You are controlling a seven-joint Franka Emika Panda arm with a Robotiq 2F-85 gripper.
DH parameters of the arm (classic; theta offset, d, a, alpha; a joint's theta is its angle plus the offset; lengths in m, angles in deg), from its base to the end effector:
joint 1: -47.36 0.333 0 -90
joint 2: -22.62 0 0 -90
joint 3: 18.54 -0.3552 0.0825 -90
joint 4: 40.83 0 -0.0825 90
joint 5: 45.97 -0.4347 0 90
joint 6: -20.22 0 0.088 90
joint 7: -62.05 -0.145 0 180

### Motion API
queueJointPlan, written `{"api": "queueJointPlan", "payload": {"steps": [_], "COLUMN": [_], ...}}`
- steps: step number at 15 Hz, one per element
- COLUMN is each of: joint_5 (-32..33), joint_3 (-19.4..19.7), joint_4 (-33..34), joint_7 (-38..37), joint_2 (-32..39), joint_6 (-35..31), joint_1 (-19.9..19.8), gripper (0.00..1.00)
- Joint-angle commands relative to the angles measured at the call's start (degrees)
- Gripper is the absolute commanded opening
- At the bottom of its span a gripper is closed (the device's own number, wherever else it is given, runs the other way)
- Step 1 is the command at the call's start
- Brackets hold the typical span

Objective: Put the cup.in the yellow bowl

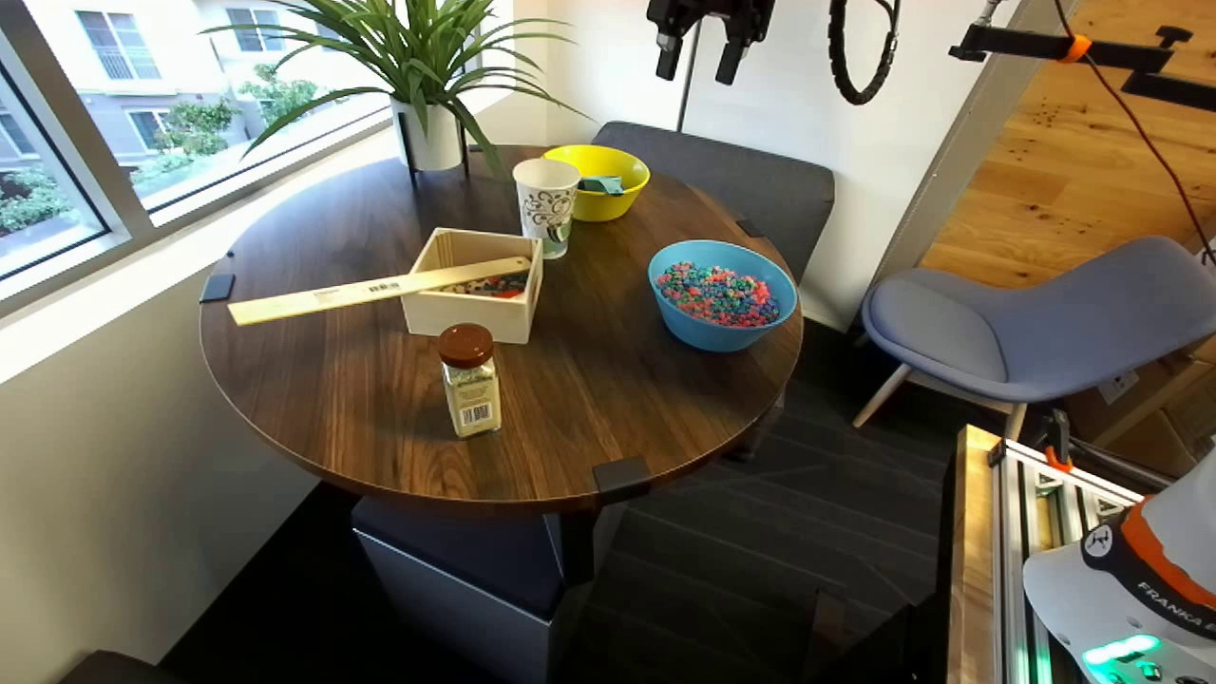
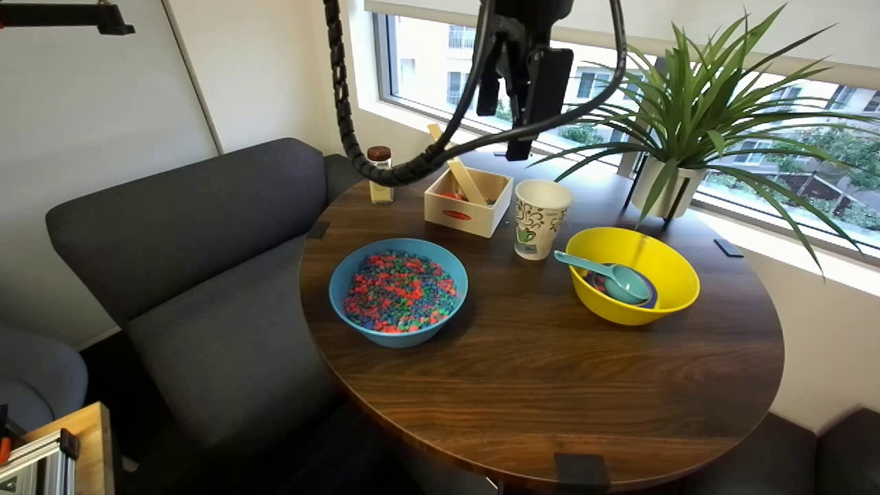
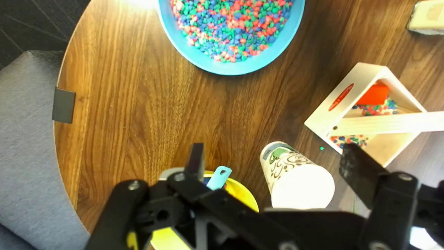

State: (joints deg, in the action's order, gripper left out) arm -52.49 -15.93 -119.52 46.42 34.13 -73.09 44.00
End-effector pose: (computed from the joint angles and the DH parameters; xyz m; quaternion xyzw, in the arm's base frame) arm 0.6806 -0.0521 0.6065 -0.9804 0.1882 -0.0227 0.0544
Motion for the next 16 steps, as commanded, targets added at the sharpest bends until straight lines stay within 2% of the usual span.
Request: {"api": "queueJointPlan", "payload": {"steps": [1,6,11,16], "joint_5": [-2.7,-4.1,-2.9,-2.0], "joint_3": [0.9,0.0,0.5,0.9], "joint_4": [8.2,20.6,31.0,40.8], "joint_7": [-1.3,-1.2,-5.7,-8.4], "joint_2": [7.1,18.2,28.5,35.7], "joint_6": [2.0,8.0,12.1,14.4], "joint_1": [-1.0,-0.6,-0.2,-0.7], "gripper": [1.00,1.00,1.00,1.00]}}
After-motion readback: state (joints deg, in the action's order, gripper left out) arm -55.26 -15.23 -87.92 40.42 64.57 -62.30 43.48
